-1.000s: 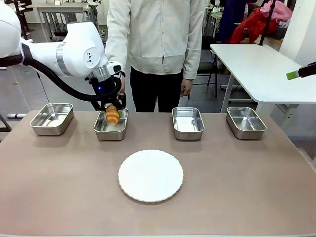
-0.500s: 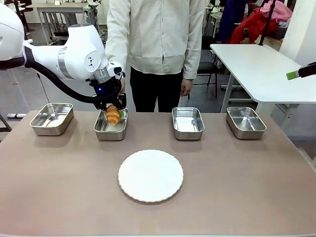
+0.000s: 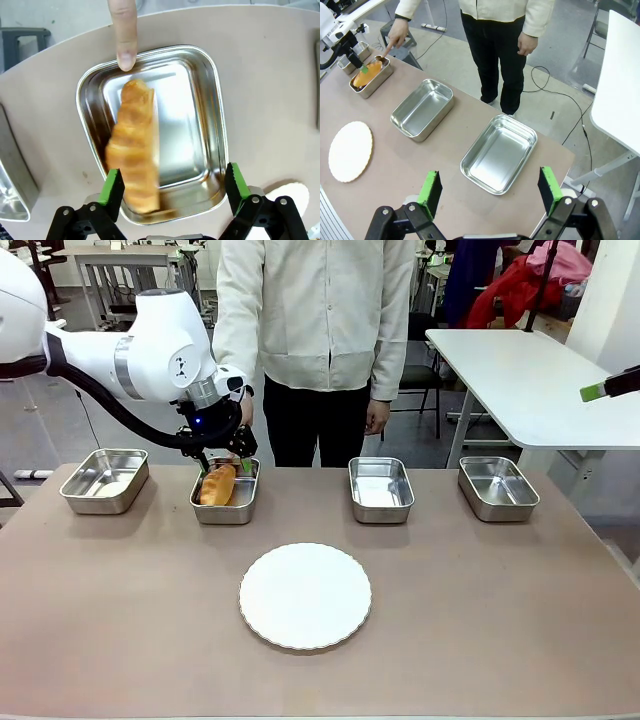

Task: Place the bread in the container.
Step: Place the Butter Roll into the Airtight Container indicated by the human.

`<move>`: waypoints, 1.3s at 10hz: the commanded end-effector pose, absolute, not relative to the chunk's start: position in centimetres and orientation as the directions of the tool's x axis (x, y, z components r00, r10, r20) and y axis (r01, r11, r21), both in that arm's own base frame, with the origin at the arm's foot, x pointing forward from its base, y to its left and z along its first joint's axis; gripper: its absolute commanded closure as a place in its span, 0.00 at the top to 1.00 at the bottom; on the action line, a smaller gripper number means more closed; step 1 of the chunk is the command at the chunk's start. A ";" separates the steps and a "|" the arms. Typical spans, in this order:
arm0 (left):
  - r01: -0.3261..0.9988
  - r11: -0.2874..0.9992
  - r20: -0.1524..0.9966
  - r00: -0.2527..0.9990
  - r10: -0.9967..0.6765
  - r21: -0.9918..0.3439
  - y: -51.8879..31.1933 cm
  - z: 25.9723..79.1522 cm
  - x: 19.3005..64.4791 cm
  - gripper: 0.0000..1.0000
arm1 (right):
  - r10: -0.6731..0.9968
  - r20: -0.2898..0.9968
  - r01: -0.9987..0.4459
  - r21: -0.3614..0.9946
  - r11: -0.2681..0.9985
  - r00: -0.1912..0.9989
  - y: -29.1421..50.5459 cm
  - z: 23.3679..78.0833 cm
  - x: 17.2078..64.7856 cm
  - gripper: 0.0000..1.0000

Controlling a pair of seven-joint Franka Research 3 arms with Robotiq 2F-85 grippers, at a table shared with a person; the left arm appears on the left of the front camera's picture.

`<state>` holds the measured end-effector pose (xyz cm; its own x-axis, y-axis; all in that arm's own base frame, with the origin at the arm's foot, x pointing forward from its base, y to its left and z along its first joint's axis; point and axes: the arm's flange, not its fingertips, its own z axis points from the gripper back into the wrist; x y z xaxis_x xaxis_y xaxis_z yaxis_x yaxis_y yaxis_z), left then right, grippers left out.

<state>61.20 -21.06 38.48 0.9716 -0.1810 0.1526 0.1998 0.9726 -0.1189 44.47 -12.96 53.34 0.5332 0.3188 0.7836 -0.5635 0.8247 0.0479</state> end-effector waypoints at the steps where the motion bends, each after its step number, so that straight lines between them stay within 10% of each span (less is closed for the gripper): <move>1: 0.212 0.967 0.124 0.973 -0.196 -0.139 -20.4 39.0 60.1 1.00 | 0.305 0.798 -0.568 0.056 0.821 0.519 -13.0 53.4 44.6 1.00; 8: 0.200 0.972 0.144 0.973 -0.182 -0.122 -21.2 38.4 61.1 1.00 | 0.305 0.798 -0.568 0.056 0.821 0.519 -13.0 53.4 44.6 1.00; 13: 0.209 0.974 0.253 0.950 -0.183 -0.082 -16.7 45.3 50.2 1.00 | 0.305 0.798 -0.568 0.056 0.821 0.519 -13.0 53.4 44.6 1.00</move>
<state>53.78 -18.49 45.50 0.9617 -0.1604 0.2224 0.1863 0.9773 -0.1008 44.47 -12.96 53.36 0.5329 0.3191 0.7837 -0.5637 0.8246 0.0475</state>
